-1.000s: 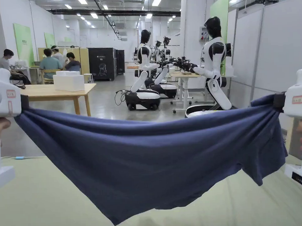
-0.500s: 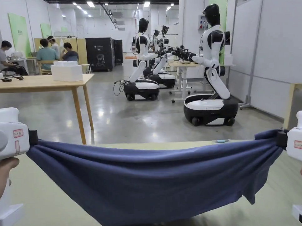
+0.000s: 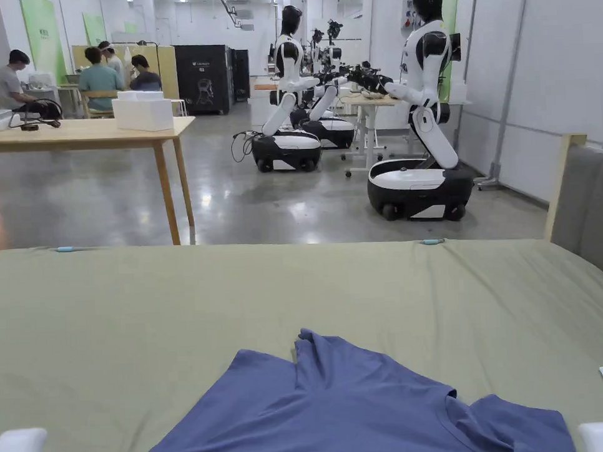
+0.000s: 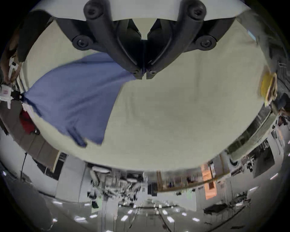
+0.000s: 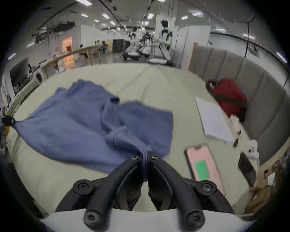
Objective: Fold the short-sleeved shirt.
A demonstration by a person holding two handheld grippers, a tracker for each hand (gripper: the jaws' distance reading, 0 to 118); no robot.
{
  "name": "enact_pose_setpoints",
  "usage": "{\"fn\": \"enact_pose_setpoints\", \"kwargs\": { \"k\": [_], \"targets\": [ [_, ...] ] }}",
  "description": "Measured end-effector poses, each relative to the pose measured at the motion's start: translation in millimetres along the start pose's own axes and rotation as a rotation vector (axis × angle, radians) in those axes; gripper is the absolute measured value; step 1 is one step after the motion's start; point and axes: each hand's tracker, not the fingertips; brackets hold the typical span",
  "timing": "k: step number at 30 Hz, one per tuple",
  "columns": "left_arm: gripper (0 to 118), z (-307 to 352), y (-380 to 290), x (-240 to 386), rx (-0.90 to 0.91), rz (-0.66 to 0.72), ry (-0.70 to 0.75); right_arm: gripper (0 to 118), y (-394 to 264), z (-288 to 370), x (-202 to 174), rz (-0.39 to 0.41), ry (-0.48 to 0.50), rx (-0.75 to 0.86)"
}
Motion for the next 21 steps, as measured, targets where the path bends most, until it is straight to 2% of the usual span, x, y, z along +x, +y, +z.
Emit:
{"fn": "enact_pose_setpoints", "kwargs": {
  "k": [1,2,3,4,5,6,8,10,11,12,13,14,15,16,17,19,21],
  "targets": [
    [35,-2,-7,-1,0.025,-0.001,0.001,14,-5,-2,1,-0.020,0.007,-0.023],
    [76,6,-7,3,0.056,-0.018,0.036,29,-3,-1,1,-0.015,-0.013,-0.025],
    [104,10,-3,7,0.065,-0.037,0.084,62,2,3,-2,-0.005,-0.026,-0.012],
    [102,21,4,13,0.088,-0.025,0.059,88,10,14,-8,0.026,-0.078,0.046],
    [102,39,13,22,0.176,-0.018,0.008,104,21,33,-16,0.038,-0.062,0.140],
    [102,55,22,33,0.233,-0.012,-0.006,110,30,48,-23,0.034,-0.025,0.221],
    [102,86,41,61,0.401,-0.047,-0.016,110,55,87,-46,0.006,0.082,0.395],
    [102,99,55,76,0.552,-0.071,-0.016,110,71,117,-73,0.017,0.110,0.541],
    [102,107,62,87,0.580,-0.081,-0.015,108,78,129,-86,0.037,0.116,0.591],
    [97,112,66,95,0.598,-0.100,-0.015,98,82,136,-98,0.046,0.109,0.611],
    [97,117,68,104,0.616,-0.123,-0.008,98,85,140,-109,0.053,0.106,0.625],
    [93,99,70,96,0.626,-0.131,-0.008,90,87,144,-119,0.069,0.121,0.639],
    [62,99,71,96,0.616,-0.142,-0.035,53,88,145,-126,0.073,0.115,0.638],
    [7,96,74,96,0.601,-0.144,-0.035,8,91,144,-134,0.079,0.105,0.630],
    [0,95,66,98,0.603,-0.154,-0.016,1,91,141,-139,0.084,0.101,0.637],
    [0,89,62,81,0.533,-0.147,-0.023,1,93,139,-142,0.082,0.203,0.596],
    [0,83,62,53,0.481,-0.099,-0.040,1,92,137,-145,0.098,0.183,0.598]
  ]
}}
